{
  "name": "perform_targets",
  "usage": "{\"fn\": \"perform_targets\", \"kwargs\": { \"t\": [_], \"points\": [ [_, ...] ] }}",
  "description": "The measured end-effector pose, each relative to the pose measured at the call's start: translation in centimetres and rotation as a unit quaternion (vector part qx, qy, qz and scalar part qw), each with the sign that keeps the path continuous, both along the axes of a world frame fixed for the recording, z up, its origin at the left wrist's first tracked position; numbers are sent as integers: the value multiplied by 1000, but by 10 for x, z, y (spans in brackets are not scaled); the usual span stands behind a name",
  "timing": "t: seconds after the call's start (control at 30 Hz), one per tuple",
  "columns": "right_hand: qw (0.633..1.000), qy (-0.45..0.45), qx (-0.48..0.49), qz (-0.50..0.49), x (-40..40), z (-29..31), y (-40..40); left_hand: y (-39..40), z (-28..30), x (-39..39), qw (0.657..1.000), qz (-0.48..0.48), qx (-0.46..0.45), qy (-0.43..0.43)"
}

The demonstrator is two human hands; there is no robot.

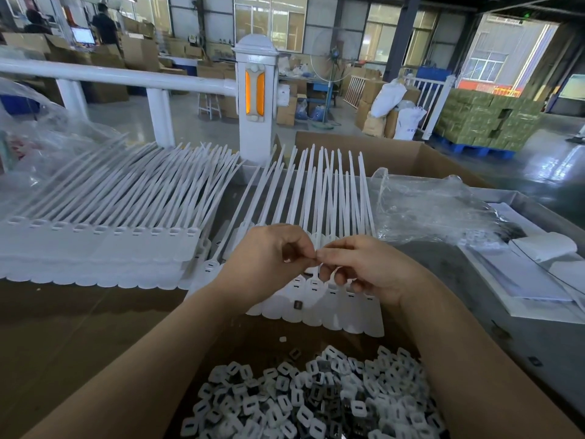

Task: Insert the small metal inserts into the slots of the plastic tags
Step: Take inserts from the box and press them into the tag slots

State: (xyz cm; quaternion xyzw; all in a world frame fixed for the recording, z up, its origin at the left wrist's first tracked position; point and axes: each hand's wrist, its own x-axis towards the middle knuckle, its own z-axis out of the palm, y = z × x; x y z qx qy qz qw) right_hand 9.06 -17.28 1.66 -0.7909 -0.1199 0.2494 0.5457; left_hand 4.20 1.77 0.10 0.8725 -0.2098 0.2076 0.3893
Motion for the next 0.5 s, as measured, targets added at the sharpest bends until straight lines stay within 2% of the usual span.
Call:
{"fn": "perform_targets", "kwargs": {
  "t": [0.1,0.2,0.33,0.5],
  "points": [
    [1000,0,18,0,0,0,0,-1,-1,-1,1000,-5,-14,6],
    [999,-10,35,-15,0,1,-1,-1,-3,1,994,19,-73,84],
    [998,-26,40,-30,0,1,-2,0,-2,3,978,36,-100,179],
    [999,-46,11,-14,-1,1,1,-4,4,0,978,30,-91,184]
  ]
}}
